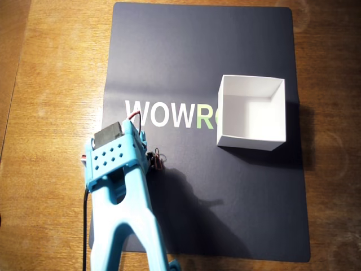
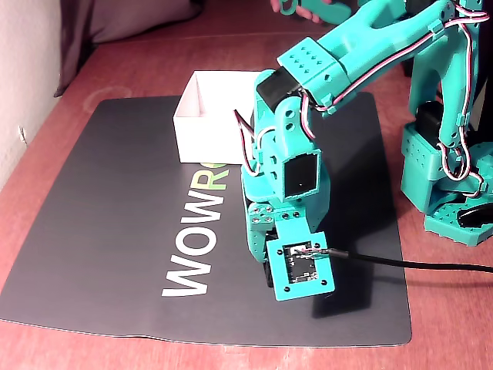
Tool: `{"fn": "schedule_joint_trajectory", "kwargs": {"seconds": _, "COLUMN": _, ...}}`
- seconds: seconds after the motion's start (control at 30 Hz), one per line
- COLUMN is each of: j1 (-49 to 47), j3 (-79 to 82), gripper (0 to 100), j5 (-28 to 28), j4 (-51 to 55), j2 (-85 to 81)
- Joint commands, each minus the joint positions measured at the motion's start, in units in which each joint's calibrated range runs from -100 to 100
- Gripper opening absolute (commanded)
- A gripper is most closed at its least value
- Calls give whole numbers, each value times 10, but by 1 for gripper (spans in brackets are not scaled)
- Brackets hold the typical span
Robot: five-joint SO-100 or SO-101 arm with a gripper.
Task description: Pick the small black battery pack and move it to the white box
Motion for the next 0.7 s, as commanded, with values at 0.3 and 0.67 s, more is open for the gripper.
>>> {"fn": "schedule_joint_trajectory", "kwargs": {"seconds": 0.3, "j1": 20, "j3": 20, "gripper": 10, "j5": 14, "j4": -4, "j2": -5}}
{"fn": "schedule_joint_trajectory", "kwargs": {"seconds": 0.67, "j1": 22, "j3": -9, "gripper": 10, "j5": 16, "j4": 3, "j2": -64}}
